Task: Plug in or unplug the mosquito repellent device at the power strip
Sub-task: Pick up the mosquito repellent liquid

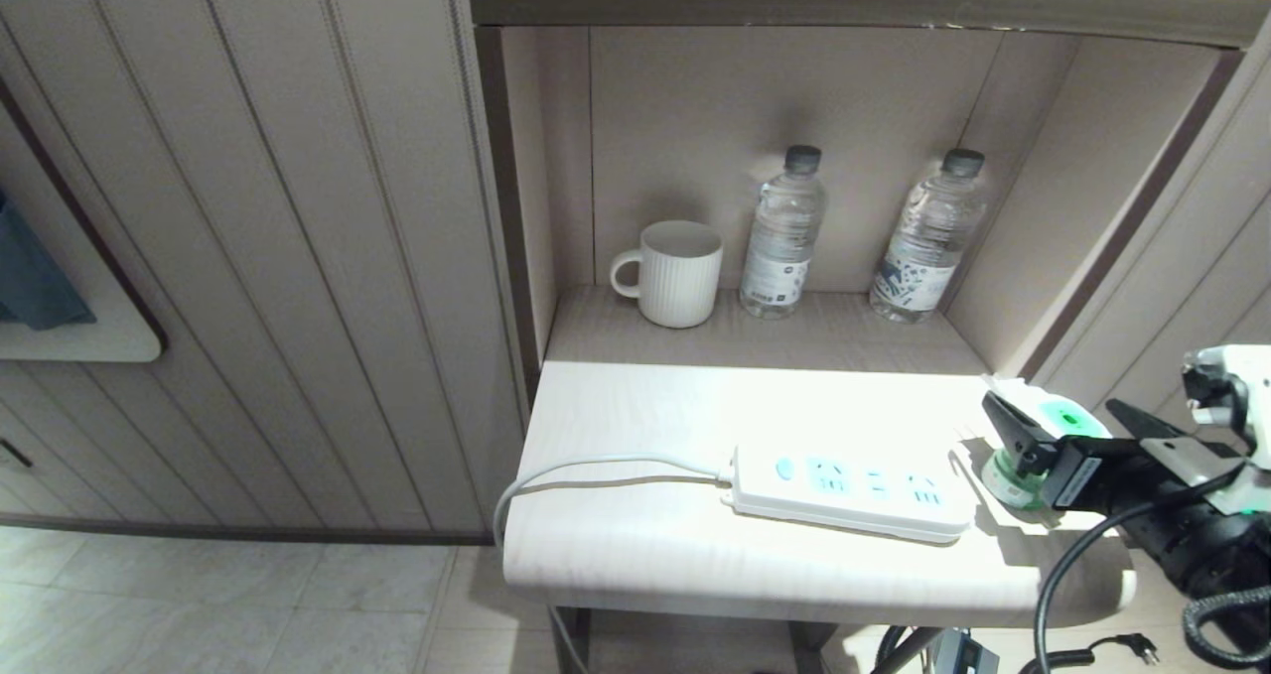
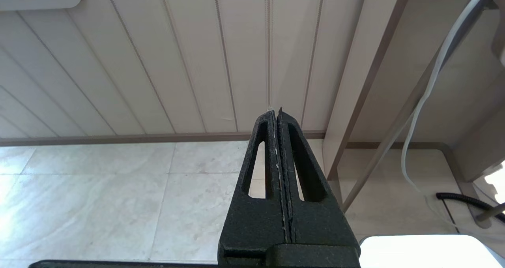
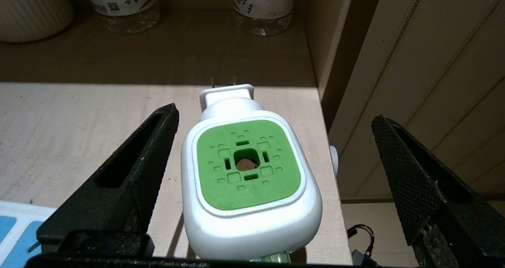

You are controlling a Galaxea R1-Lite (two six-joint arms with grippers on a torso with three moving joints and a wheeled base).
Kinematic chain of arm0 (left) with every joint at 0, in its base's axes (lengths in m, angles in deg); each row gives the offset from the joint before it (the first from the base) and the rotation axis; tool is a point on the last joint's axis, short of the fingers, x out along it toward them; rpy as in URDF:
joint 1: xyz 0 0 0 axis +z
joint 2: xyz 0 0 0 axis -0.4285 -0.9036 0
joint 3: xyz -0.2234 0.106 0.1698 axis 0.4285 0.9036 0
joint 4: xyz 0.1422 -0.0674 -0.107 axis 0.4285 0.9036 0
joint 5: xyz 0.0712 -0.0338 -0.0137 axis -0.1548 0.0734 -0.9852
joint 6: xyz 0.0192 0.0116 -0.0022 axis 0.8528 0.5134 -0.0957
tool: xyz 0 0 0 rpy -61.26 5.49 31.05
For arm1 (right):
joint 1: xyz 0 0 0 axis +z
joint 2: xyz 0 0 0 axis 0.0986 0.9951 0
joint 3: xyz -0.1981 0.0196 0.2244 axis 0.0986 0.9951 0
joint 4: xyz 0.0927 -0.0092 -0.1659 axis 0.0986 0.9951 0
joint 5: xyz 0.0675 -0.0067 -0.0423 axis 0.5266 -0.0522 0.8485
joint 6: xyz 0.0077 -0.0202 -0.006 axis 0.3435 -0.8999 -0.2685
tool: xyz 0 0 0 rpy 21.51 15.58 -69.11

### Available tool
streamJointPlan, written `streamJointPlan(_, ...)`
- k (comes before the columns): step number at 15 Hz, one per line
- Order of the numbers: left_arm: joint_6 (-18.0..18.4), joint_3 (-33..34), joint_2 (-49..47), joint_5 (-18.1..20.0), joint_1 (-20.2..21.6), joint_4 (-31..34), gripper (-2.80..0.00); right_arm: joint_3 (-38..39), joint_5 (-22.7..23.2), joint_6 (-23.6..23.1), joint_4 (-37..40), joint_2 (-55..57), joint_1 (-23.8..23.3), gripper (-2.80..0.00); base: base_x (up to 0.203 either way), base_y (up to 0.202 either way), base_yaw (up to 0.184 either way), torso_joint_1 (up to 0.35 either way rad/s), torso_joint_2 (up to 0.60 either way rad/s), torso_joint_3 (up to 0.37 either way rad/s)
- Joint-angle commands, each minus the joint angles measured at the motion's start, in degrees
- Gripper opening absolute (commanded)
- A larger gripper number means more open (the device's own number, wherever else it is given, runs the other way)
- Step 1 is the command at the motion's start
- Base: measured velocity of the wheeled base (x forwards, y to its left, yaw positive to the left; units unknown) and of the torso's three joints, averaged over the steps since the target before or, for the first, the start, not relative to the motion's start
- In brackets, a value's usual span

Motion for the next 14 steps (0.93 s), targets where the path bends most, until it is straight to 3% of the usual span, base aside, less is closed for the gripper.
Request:
streamJointPlan(1, 0.01, 0.0, 0.0, 0.01, 0.0, 0.05, -2.8, 0.27, -0.1, 0.13, -0.31, -0.49, 0.58, 0.0, 0.0, 0.0, 0.0, 0.0, 0.0, 0.0)
streamJointPlan(14, 0.01, 0.0, 0.0, 0.01, 0.0, 0.05, -2.8, 0.48, 0.12, 1.01, -0.42, 1.76, 0.32, 0.0, 0.0, 0.0, 0.0, 0.0, 0.0, 0.0)
